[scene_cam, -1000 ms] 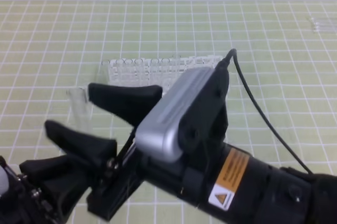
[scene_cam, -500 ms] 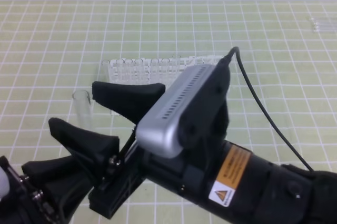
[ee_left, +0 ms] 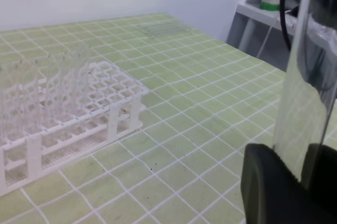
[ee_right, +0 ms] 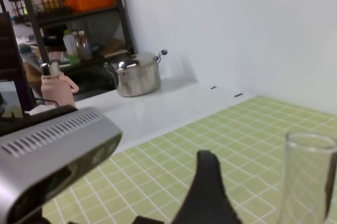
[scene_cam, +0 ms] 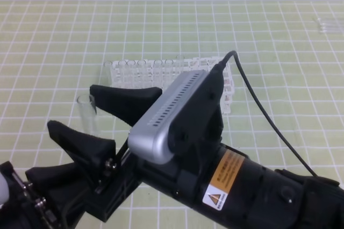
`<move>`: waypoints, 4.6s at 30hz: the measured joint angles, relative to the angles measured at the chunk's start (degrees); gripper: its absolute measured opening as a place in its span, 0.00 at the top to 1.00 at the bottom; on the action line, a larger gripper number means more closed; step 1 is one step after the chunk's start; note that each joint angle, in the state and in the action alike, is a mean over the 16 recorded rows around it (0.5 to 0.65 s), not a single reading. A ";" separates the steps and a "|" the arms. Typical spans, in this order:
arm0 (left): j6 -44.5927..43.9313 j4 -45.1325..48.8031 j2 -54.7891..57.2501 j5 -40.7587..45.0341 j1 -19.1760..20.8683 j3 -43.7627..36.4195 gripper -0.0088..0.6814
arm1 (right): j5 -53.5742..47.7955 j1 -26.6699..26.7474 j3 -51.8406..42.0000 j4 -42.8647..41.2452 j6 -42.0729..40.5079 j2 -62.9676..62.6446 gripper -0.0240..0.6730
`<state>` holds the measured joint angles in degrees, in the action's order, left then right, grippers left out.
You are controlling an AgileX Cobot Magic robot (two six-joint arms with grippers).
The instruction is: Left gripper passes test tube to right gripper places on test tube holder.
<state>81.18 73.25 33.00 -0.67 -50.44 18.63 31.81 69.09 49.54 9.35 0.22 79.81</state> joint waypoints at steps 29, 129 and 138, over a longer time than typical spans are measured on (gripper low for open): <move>0.14 1.29 -0.02 -0.80 -0.02 0.00 0.89 | 1.59 0.00 0.10 0.26 0.27 1.06 0.83; 4.97 5.53 -31.77 6.40 0.00 -19.62 0.99 | -10.18 -23.31 -0.91 14.98 -23.67 -6.46 0.83; 4.98 6.57 -31.86 6.40 -0.01 -19.42 0.99 | -5.91 -24.75 -1.79 13.83 -23.00 -5.79 0.83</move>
<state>86.16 79.82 1.14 5.73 -50.46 -0.79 25.90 44.35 47.76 23.18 -22.78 74.03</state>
